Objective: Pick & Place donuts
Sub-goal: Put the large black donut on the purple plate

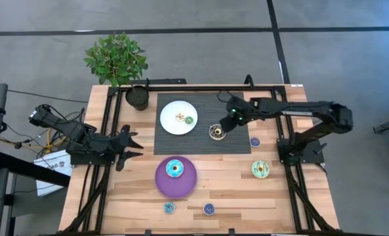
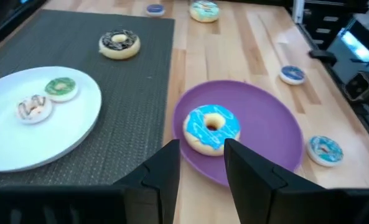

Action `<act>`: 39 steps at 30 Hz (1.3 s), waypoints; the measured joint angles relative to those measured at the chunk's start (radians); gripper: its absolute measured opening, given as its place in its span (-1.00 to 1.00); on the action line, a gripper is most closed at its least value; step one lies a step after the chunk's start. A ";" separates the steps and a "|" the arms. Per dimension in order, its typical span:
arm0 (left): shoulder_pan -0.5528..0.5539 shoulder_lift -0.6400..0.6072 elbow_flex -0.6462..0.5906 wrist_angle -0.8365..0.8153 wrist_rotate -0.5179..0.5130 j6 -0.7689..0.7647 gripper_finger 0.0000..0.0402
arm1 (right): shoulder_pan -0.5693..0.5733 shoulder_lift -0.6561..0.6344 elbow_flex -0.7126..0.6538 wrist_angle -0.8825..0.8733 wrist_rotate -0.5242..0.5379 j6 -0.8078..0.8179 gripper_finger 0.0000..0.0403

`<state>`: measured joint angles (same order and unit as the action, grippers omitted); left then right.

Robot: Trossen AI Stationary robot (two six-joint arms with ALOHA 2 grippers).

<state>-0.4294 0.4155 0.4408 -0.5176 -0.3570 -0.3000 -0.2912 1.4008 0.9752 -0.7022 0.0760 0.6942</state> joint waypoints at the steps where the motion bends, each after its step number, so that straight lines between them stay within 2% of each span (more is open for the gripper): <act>1: 0.000 0.001 0.000 -0.001 -0.007 -0.011 -0.42 | -0.003 0.030 0.018 -0.008 -0.008 -0.026 -0.11; 7: 0.000 0.004 0.000 -0.010 -0.020 -0.082 -0.42 | 0.004 0.205 0.161 -0.040 -0.016 -0.177 0.22; 11: 0.000 0.004 0.000 -0.007 -0.023 -0.113 -0.42 | 0.002 0.306 0.248 -0.114 -0.030 -0.238 0.31; 16: 0.000 0.004 0.000 -0.007 -0.022 -0.115 -0.42 | -0.011 0.413 0.293 -0.196 -0.062 -0.312 0.31; 19: 0.000 0.004 0.000 -0.007 -0.024 -0.133 -0.42 | -0.022 0.454 0.295 -0.190 -0.095 -0.333 0.31; 33: 0.000 0.004 0.000 -0.007 -0.028 -0.154 -0.42 | -0.032 0.555 0.295 -0.116 -0.099 -0.355 0.31; 39: 0.000 0.004 0.000 -0.007 -0.029 -0.157 -0.42 | -0.032 0.554 0.295 -0.080 -0.096 -0.319 0.14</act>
<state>-0.4294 0.4198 0.4408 -0.5244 -0.3864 -0.4572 -0.3229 1.9553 1.2705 -0.7818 -0.0204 0.3749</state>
